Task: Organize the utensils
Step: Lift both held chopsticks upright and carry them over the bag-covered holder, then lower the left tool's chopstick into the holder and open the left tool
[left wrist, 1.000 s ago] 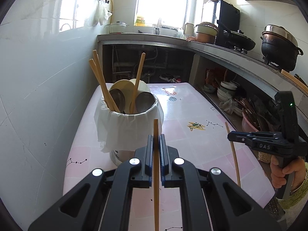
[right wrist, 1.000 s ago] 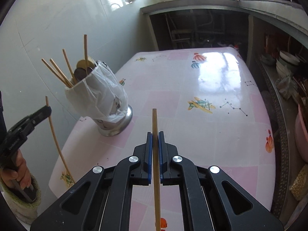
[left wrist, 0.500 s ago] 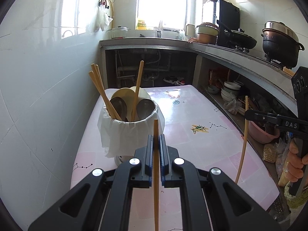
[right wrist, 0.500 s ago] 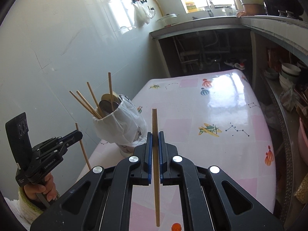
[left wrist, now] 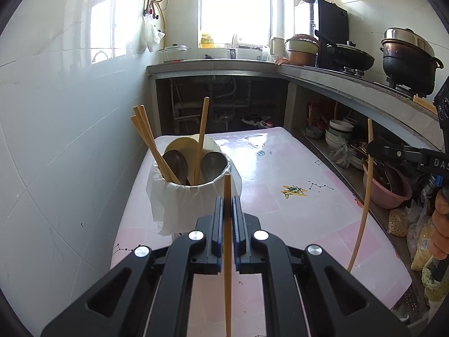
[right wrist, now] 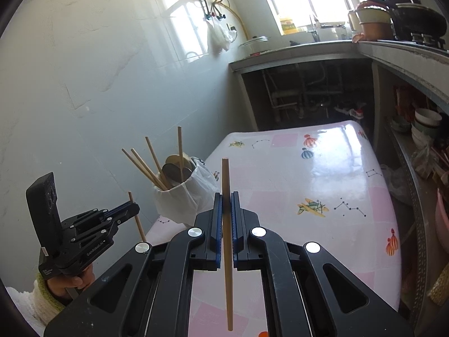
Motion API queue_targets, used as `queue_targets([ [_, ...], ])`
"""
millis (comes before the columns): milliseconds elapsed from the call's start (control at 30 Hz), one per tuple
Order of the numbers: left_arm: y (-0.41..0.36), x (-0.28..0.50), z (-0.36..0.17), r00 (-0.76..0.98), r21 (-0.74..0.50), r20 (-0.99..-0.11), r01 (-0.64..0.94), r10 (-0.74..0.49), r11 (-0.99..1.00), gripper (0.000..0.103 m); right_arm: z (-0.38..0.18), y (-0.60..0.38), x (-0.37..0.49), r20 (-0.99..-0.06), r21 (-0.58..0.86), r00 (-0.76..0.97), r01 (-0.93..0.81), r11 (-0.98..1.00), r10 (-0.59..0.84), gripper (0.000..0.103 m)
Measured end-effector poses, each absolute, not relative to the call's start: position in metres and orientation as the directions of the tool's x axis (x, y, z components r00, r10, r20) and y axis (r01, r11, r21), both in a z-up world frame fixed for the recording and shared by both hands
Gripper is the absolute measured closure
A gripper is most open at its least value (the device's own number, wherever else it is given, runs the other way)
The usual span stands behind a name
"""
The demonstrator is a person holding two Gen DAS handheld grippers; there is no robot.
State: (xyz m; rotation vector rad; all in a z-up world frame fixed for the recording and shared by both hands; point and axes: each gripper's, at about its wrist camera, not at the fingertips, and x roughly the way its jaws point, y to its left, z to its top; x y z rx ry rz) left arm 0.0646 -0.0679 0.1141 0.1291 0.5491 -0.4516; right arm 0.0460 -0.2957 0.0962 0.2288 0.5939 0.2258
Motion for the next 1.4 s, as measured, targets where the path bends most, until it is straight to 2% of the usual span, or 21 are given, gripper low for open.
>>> queue_targets([
  [267, -0.054, 0.069, 0.139, 0.773, -0.040, -0.476, 0.457, -0.419, 0.889, 0.098, 0.100, -0.292, 0.043, -0.516, 0.271, 0.811, -0.150, 0.951, 0.275, 0.099],
  [533, -0.038, 0.089, 0.214, 0.839, -0.085, -0.279, 0.464, -0.468, 0.882, 0.098, 0.093, -0.295, 0.048, -0.519, 0.294, 0.809, -0.135, 0.946, 0.276, 0.099],
  [633, -0.038, 0.100, 0.234, 0.847, -0.095, -0.233, 0.469, -0.478, 0.878, 0.098, 0.090, -0.298, 0.051, -0.522, 0.305, 0.806, -0.129, 0.944, 0.279, 0.099],
  [1033, -0.041, 0.142, 0.255, 0.878, -0.092, -0.202, 0.424, -0.433, 0.901, 0.098, 0.075, -0.308, 0.067, -0.542, 0.340, 0.788, -0.112, 0.934, 0.292, 0.099],
  [1167, -0.035, 0.157, 0.254, 0.871, -0.133, -0.218, 0.420, -0.440, 0.898, 0.098, 0.074, -0.308, 0.069, -0.545, 0.340, 0.786, -0.111, 0.934, 0.292, 0.099],
  [1400, -0.028, 0.163, 0.269, 0.880, -0.162, -0.176, 0.417, -0.442, 0.894, 0.098, 0.072, -0.307, 0.072, -0.548, 0.342, 0.784, -0.108, 0.934, 0.291, 0.099],
])
